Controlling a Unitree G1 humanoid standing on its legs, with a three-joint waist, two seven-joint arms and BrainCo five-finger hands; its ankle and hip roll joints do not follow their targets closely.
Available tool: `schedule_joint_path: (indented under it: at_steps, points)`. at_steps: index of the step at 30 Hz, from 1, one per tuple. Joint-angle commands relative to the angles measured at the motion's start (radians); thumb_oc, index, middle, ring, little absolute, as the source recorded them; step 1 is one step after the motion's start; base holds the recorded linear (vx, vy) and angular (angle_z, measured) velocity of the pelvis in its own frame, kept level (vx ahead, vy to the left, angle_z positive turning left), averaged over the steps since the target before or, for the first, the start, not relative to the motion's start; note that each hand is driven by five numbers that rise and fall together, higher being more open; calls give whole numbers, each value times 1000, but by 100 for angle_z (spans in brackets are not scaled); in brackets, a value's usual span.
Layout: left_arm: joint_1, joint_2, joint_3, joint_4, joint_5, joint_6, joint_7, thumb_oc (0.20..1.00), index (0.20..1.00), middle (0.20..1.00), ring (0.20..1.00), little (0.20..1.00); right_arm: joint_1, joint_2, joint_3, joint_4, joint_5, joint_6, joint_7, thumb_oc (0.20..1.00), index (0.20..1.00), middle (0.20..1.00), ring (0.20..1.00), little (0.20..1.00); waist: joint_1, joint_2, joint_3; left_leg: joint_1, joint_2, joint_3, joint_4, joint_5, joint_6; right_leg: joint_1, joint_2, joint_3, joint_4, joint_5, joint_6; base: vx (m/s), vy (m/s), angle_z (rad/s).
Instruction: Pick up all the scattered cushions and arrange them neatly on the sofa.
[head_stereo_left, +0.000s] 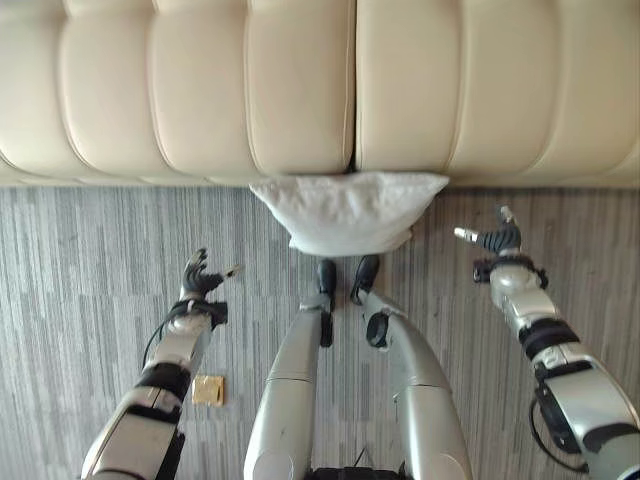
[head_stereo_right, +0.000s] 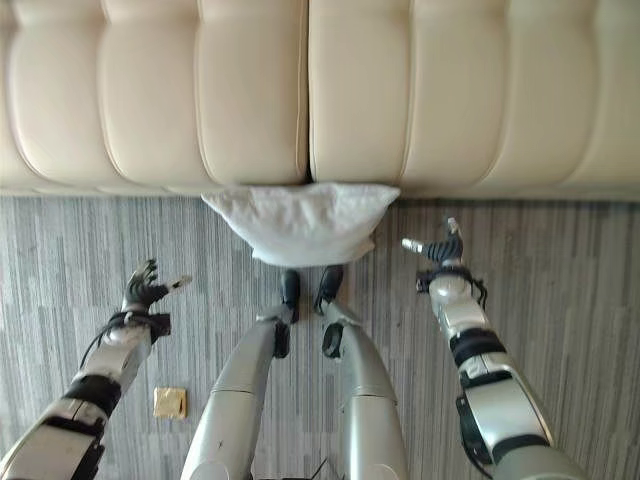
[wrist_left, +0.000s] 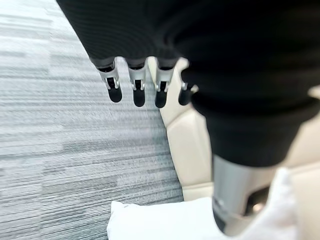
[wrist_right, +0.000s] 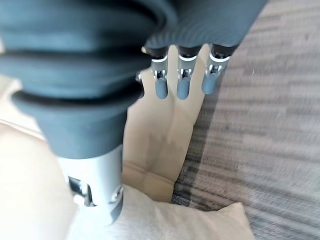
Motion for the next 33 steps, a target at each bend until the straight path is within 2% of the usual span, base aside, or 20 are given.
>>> schedule_joint_path:
  at_steps: [1,5,6,8,10,11,12,18,22,23,25,26,27,28,29,30,33]
  points:
    - [49,26,-13,-16,-1,-24,52,1000,1000,1000,1000,1000,91,17,64,-5,52,-42,-63,1000,1000,1000,1000,1000,-8,-9,-151,-17,40,-36,67,-99,-54,4,-48,120,23,-109,145,-51,-6,0]
    - [-45,28,-53,-5,11,-15,70,1000,1000,1000,1000,1000,17,45,96,6,60,-43,-77,1000,1000,1000,1000,1000,-12,-2,-152,-115,34,-42,138,-114,-50,-85,-52,121,90,-127,136,-13,-2,1]
    - [-157,19,-96,28,7,-8,90,1000,1000,1000,1000,1000,-62,86,123,29,87,-47,-95,1000,1000,1000,1000,1000,-17,3,-149,-188,30,-52,195,-129,-47,-157,-53,126,147,-144,128,22,-3,6]
    - [-246,1,-134,62,8,-1,108,1000,1000,1000,1000,1000,-121,134,151,44,113,-54,-101,1000,1000,1000,1000,1000,-19,10,-149,-243,23,-50,238,-142,-43,-219,-51,130,196,-159,121,34,-1,8]
    - [-351,-33,-179,76,0,-1,120,1000,1000,1000,1000,1000,-182,195,192,49,126,-64,-99,347,347,347,347,347,-17,17,-157,-299,10,-53,285,-154,-36,-277,-51,129,246,-176,110,41,-9,6]
    - [-368,-42,-187,71,-1,-7,122,514,514,514,514,514,-191,213,199,45,132,-72,-94,200,200,200,200,200,-16,19,-162,-315,8,-55,298,-158,-33,-293,-52,129,260,-181,107,40,-8,4]
    - [-378,-48,-192,56,-2,-12,124,200,200,200,200,200,-193,225,204,34,141,-85,-90,200,200,200,200,200,-16,21,-169,-323,5,-57,305,-161,-29,-304,-51,127,271,-186,105,36,-6,4]
    - [-325,-71,-166,-69,-39,-61,119,200,200,200,200,200,-146,239,199,-80,145,-143,-68,200,200,200,200,200,-18,16,-202,-306,-4,-62,298,-162,-28,-293,-51,121,272,-184,103,1,-2,3]
    - [-212,-102,-128,-225,-18,-87,124,200,200,200,200,200,-39,221,173,-227,103,-170,-41,200,200,200,200,200,-26,3,-226,-196,4,-68,182,-138,-43,-188,-58,118,163,-146,122,-40,-4,7]
    - [-144,-119,-105,-305,-8,-98,122,200,200,200,200,200,23,211,161,-311,76,-171,-22,200,200,200,200,200,-27,-3,-230,-109,5,-69,99,-122,-52,-111,-63,117,95,-126,138,-47,-8,6]
    - [-78,-133,-85,-381,2,-107,113,200,200,200,200,200,86,201,155,-387,42,-172,0,200,200,200,200,200,-29,-8,-229,-22,4,-69,29,-113,-57,-33,-64,118,32,-110,151,-5,-14,6]
    - [9,-146,-53,-455,12,-112,100,200,200,200,200,200,179,189,147,-476,2,-170,31,200,200,200,200,200,-31,-14,-232,95,0,-68,-62,-98,-65,74,-63,113,-44,-89,165,21,-17,6]
    - [17,-147,-52,-461,13,-109,100,200,200,200,200,200,187,188,147,-482,1,-168,31,200,200,200,200,200,-31,-14,-228,110,-1,-67,-71,-95,-65,88,-63,113,-51,-86,166,108,-24,1]
    - [106,-166,-32,-533,19,-119,80,200,200,200,200,200,289,188,143,-572,-10,-169,75,200,200,200,200,200,-33,-22,-239,228,-5,-68,-147,-87,-72,199,-62,106,-120,-70,179,114,-17,-3]
    - [150,-174,-29,-560,27,-118,71,200,200,200,200,200,334,190,146,-605,-16,-166,94,200,200,200,200,200,-34,-25,-236,285,-5,-64,-175,-84,-73,257,-61,107,-151,-63,181,98,-23,-1]
    - [199,-182,-20,-590,31,-117,59,200,200,200,200,200,387,188,143,-646,-30,-166,114,200,200,200,200,200,-38,-31,-240,338,-12,-57,-224,-46,-70,311,-65,99,-194,-31,177,133,-39,-1]
    - [421,-161,27,-728,64,-114,-8,200,200,200,200,200,615,125,86,-821,-71,-170,211,200,200,200,200,200,-43,-38,-279,607,-14,-62,-368,-26,-78,586,-46,90,-329,-21,196,278,-48,-4]
